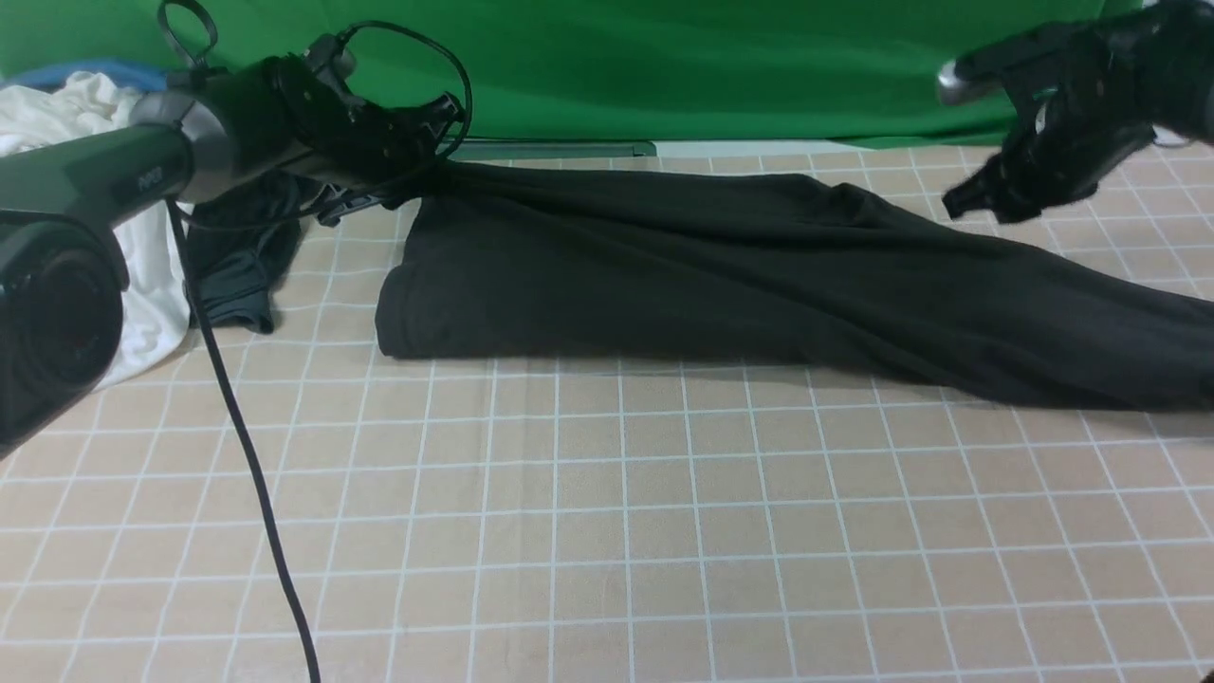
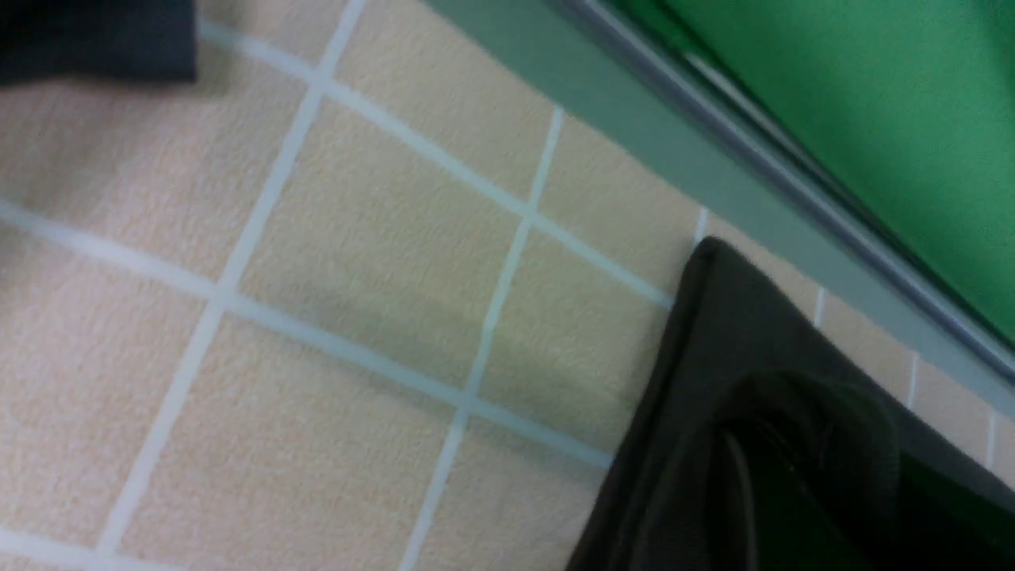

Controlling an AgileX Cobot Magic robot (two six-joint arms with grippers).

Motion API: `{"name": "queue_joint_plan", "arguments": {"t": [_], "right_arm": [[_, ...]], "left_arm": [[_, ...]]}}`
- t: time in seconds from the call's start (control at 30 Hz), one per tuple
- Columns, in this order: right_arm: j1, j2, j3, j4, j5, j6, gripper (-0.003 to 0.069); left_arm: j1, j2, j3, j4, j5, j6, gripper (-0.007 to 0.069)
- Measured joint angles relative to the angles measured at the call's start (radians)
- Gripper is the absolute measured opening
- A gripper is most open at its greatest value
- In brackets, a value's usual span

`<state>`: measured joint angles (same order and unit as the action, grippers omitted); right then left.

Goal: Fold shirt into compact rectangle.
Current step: 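Fold the black garment in half by bringing its near edge over to the far edge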

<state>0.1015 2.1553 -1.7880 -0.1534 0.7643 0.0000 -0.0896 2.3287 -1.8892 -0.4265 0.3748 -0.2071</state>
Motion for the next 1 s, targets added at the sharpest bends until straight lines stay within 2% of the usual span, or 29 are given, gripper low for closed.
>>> {"name": "queue_joint_plan", "arguments": {"t": [0.1, 0.2, 0.23, 0.53, 0.67, 0.77, 0.87, 1.0], "right_arm": [[0.016, 0.002, -0.041, 0.190, 0.029, -0.106, 0.0162], [0.032, 0.017, -0.050, 0.290, 0.030, -0.155, 0.0060], [0.035, 0.022, -0.050, 0.304, 0.031, -0.163, 0.0048], [0.044, 0.123, -0.050, 0.342, -0.042, -0.177, 0.0031], [0.050, 0.151, -0.050, 0.349, -0.182, -0.173, 0.0031], [0.051, 0.175, -0.050, 0.353, -0.351, -0.148, 0.0031], [0.051, 0.190, -0.050, 0.353, -0.441, -0.133, 0.0031], [0.051, 0.196, -0.050, 0.354, -0.478, -0.112, 0.0032]], "left_arm": [[0.000, 0.000, -0.034, -0.005, -0.004, 0.003, 0.0033], [0.000, 0.000, -0.056, -0.007, -0.013, 0.003, 0.0033], [0.000, 0.000, -0.059, -0.008, -0.014, 0.003, 0.0033], [0.000, -0.001, -0.062, -0.017, -0.022, 0.003, 0.0033], [0.000, -0.001, -0.062, -0.018, -0.050, 0.003, 0.0033], [0.000, 0.005, -0.064, -0.021, -0.102, 0.003, 0.0040], [0.000, 0.019, -0.064, -0.040, -0.138, -0.001, 0.0078], [0.003, 0.036, -0.064, -0.058, -0.155, -0.002, 0.0209]]}}
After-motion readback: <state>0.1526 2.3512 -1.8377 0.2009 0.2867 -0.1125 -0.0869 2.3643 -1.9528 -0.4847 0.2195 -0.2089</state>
